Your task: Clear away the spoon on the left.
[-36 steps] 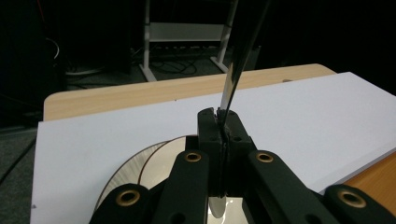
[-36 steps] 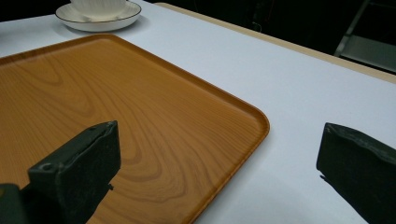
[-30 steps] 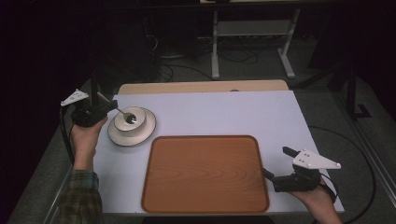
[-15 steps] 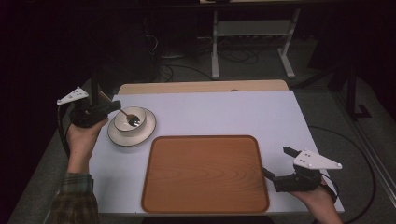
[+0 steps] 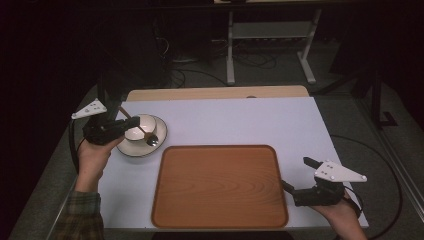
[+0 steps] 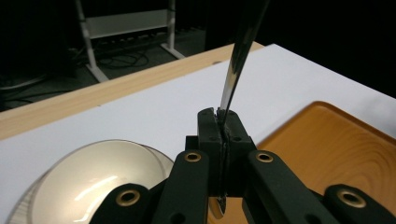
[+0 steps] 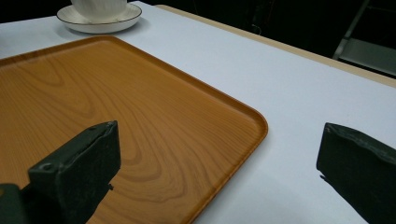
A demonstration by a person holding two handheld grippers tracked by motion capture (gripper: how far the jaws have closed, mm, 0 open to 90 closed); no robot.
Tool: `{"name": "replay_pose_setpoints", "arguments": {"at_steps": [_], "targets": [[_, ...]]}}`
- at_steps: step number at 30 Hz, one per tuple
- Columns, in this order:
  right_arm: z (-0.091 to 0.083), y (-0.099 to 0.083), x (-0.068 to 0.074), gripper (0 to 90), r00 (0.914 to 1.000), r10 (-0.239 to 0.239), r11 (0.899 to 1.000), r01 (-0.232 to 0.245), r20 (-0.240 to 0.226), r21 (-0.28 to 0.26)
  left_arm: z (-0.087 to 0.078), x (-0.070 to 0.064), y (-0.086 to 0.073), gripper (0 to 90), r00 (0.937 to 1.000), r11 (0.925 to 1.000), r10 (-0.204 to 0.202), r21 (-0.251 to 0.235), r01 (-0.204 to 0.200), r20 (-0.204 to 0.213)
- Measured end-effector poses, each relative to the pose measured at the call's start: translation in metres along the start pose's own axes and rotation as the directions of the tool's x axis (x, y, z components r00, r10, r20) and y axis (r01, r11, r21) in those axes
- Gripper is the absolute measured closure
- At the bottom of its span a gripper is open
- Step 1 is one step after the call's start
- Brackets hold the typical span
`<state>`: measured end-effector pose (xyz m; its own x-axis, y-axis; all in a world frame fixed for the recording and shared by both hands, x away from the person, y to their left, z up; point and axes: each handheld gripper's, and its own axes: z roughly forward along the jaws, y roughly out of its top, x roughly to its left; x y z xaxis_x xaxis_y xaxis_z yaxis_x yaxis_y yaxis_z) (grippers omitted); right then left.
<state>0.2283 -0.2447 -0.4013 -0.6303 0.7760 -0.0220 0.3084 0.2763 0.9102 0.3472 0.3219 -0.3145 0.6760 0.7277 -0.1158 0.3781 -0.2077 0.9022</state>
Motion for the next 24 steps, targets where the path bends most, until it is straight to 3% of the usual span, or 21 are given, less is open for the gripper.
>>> {"name": "replay_pose_setpoints", "arguments": {"at_steps": [12,24], "targets": [[-0.002,0.000,-0.001,0.0,1.0000,0.000,1.000,0.000,0.003,-0.006,0.002,-0.028,-0.009,88.9,0.9976,0.9989,0.028,0.036,-0.030,0.063],[-0.003,0.000,-0.001,0.0,1.0000,0.002,1.000,-0.002,0.001,-0.007,0.005,-0.050,-0.030,88.9,0.9898,0.9919,0.030,0.118,-0.047,0.139]]}}
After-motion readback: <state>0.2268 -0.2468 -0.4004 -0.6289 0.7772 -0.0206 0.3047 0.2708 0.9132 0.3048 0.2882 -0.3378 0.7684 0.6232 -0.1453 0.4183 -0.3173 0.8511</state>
